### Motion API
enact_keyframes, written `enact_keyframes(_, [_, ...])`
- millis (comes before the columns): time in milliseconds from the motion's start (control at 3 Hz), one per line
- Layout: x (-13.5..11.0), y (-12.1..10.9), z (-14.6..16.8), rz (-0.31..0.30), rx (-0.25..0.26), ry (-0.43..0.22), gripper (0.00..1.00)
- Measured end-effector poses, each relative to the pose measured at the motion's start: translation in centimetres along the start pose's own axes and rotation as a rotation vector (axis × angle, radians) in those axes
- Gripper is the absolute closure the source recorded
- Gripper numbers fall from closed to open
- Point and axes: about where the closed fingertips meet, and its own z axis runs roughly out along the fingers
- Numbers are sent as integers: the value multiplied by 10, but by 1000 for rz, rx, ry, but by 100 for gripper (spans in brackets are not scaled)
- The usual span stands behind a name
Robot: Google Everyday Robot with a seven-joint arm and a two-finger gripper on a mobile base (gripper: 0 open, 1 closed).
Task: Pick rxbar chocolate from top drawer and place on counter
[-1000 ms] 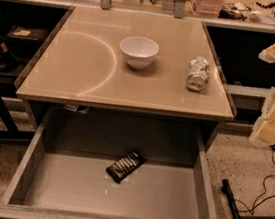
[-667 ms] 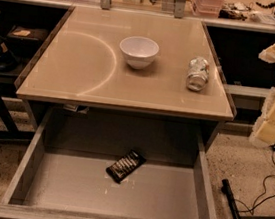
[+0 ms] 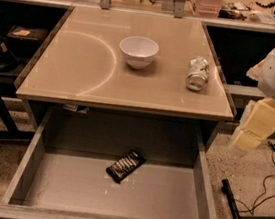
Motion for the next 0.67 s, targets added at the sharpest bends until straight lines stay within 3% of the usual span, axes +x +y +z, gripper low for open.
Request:
enact_keyframes(333, [4, 20, 33, 159, -64, 26, 0])
enact_keyframes(667, [5, 21, 33, 216, -63, 31, 0])
